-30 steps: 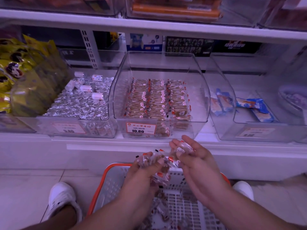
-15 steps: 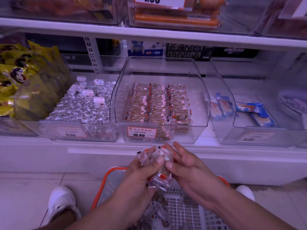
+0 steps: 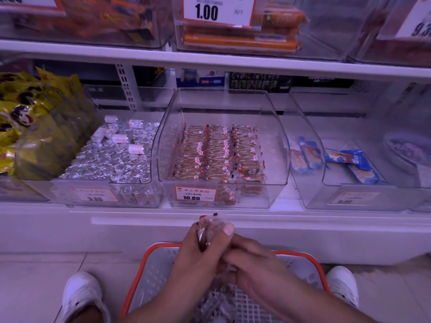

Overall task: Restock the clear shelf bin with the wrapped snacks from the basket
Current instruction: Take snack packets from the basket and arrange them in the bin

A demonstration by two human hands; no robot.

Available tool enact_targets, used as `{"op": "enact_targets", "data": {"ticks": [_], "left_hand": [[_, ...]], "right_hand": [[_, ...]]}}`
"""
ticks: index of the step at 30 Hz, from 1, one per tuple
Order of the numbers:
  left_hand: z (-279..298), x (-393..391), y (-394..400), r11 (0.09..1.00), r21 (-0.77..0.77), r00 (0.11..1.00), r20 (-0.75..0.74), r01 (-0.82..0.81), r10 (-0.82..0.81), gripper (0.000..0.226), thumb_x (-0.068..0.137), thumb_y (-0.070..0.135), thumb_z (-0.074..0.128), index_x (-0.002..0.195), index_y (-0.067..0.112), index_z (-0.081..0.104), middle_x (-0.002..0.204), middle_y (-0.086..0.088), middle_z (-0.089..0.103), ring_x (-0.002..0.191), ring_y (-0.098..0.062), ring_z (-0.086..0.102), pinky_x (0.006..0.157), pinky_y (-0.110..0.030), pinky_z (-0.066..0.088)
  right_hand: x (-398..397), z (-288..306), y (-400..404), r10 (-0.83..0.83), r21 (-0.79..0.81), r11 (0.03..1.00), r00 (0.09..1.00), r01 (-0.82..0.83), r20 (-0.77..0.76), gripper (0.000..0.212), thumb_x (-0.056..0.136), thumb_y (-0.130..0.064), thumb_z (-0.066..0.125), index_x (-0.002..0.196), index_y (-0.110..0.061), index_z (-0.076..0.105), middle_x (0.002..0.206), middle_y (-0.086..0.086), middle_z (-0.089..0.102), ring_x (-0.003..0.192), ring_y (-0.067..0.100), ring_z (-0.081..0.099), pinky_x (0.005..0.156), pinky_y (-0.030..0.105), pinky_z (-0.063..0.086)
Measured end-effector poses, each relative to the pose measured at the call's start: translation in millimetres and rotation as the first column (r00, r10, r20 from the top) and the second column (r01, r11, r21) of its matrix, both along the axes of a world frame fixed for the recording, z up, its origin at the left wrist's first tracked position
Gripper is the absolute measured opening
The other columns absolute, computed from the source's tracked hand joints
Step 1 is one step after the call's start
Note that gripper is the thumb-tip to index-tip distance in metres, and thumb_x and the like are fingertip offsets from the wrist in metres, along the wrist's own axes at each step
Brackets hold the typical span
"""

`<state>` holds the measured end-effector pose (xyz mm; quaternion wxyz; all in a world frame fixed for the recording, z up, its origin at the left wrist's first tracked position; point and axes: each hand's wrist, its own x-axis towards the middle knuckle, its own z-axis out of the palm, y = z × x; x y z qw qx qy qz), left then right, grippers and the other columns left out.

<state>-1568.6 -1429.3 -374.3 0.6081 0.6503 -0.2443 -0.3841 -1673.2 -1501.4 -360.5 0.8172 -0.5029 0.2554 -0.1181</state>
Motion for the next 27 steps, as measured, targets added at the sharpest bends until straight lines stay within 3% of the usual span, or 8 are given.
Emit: {"op": "enact_targets", "data": {"ticks": [5, 9, 13, 15, 17, 20, 24, 27], "left_hand": [[9.1, -1.7, 0.2, 0.999, -0.013, 0.998, -0.049, 0.033, -0.034, 0.071, 0.064, 0.073, 0.053, 0.124, 0.037, 0.059, 0.104, 0.030, 0.070, 0.100, 0.014, 0.063, 0.082, -0.014, 0.046], [33.7, 6.3, -13.8, 0.981, -0.005, 0.975, 0.110, 0.195, -0.193, 0.068, 0.071, 0.085, 0.042, 0.128, 0.050, 0.050, 0.109, 0.043, 0.063, 0.101, 0.024, 0.057, 0.077, 0.003, 0.041], [77.4, 50.0, -68.1, 0.945, -0.005, 0.894, 0.327, 0.326, -0.307, 0.055, 0.094, 0.069, 0.032, 0.106, 0.032, 0.071, 0.117, 0.006, 0.072, 0.103, -0.010, 0.064, 0.097, -0.029, 0.049], [97.9, 71.5, -96.8, 0.906, -0.086, 0.692, 0.677, 0.414, -0.252, 0.038, 0.093, 0.059, 0.047, 0.103, 0.032, 0.071, 0.100, 0.014, 0.072, 0.094, -0.001, 0.065, 0.084, -0.021, 0.051], [101.9, 87.0, -128.5, 0.876, 0.146, 0.321, 0.892, 0.460, -0.318, 0.022, 0.085, 0.048, 0.065, 0.098, 0.032, 0.070, 0.094, 0.015, 0.068, 0.091, -0.001, 0.063, 0.083, -0.029, 0.052], [82.6, 87.2, -178.6, 0.745, 0.562, -0.224, 0.827, 0.360, -0.516, 0.047, 0.070, 0.058, 0.075, 0.106, 0.029, 0.068, 0.104, 0.008, 0.066, 0.098, -0.017, 0.061, 0.088, -0.036, 0.051], [46.8, 74.7, -203.7, 0.686, 0.665, -0.473, 0.725, 0.294, -0.501, 0.058, 0.061, 0.066, 0.077, 0.099, 0.024, 0.067, 0.104, -0.006, 0.062, 0.099, -0.027, 0.055, 0.090, -0.033, 0.039], [41.1, 79.6, -206.6, 0.770, 0.533, -0.384, 0.832, 0.350, -0.401, 0.041, 0.072, 0.051, 0.077, 0.100, 0.021, 0.071, 0.107, -0.009, 0.066, 0.104, -0.028, 0.058, 0.090, -0.032, 0.034]], "right_hand": [[-6.6, 12.8, -9.0, 0.004, -0.486, 0.874, 1.000, -0.009, -0.012, 0.038, 0.096, -0.016, 0.059, 0.133, -0.021, 0.060, 0.128, -0.004, 0.067, 0.124, 0.013, 0.060, 0.110, 0.040, 0.044], [-4.9, 26.6, -13.8, -0.149, -0.388, 0.902, 0.980, 0.189, 0.132, 0.037, 0.083, -0.027, 0.068, 0.120, -0.023, 0.071, 0.109, 0.007, 0.075, 0.100, 0.018, 0.068, 0.090, 0.033, 0.054], [-18.3, 45.2, -47.4, -0.369, -0.032, 0.922, 0.901, 0.385, 0.228, 0.041, 0.063, -0.031, 0.075, 0.094, -0.004, 0.076, 0.084, 0.021, 0.063, 0.079, 0.030, 0.055, 0.065, 0.034, 0.052], [-34.3, 51.4, -68.1, -0.414, -0.058, 0.898, 0.882, 0.436, 0.226, 0.030, 0.068, -0.021, 0.076, 0.092, -0.004, 0.074, 0.084, 0.019, 0.063, 0.079, 0.029, 0.055, 0.070, 0.037, 0.050], [-49.5, 54.7, -83.6, -0.437, -0.162, 0.867, 0.875, 0.471, 0.208, 0.034, 0.069, -0.016, 0.079, 0.102, -0.008, 0.074, 0.093, 0.015, 0.071, 0.084, 0.027, 0.060, 0.078, 0.041, 0.047], [-61.2, 59.3, -99.3, -0.465, -0.320, 0.804, 0.866, 0.501, 0.184, 0.050, 0.061, -0.021, 0.086, 0.109, -0.020, 0.073, 0.101, 0.009, 0.075, 0.089, 0.021, 0.067, 0.078, 0.033, 0.052], [-59.7, 72.0, -116.1, -0.426, -0.535, 0.736, 0.898, 0.415, 0.112, 0.059, 0.052, -0.039, 0.080, 0.107, -0.021, 0.072, 0.099, 0.001, 0.077, 0.089, 0.012, 0.072, 0.068, 0.020, 0.055], [-46.8, 87.2, -126.8, -0.334, -0.702, 0.668, 0.942, 0.248, 0.015, 0.060, 0.052, -0.040, 0.081, 0.109, -0.023, 0.070, 0.095, -0.003, 0.076, 0.085, 0.010, 0.071, 0.069, 0.026, 0.057]]}}
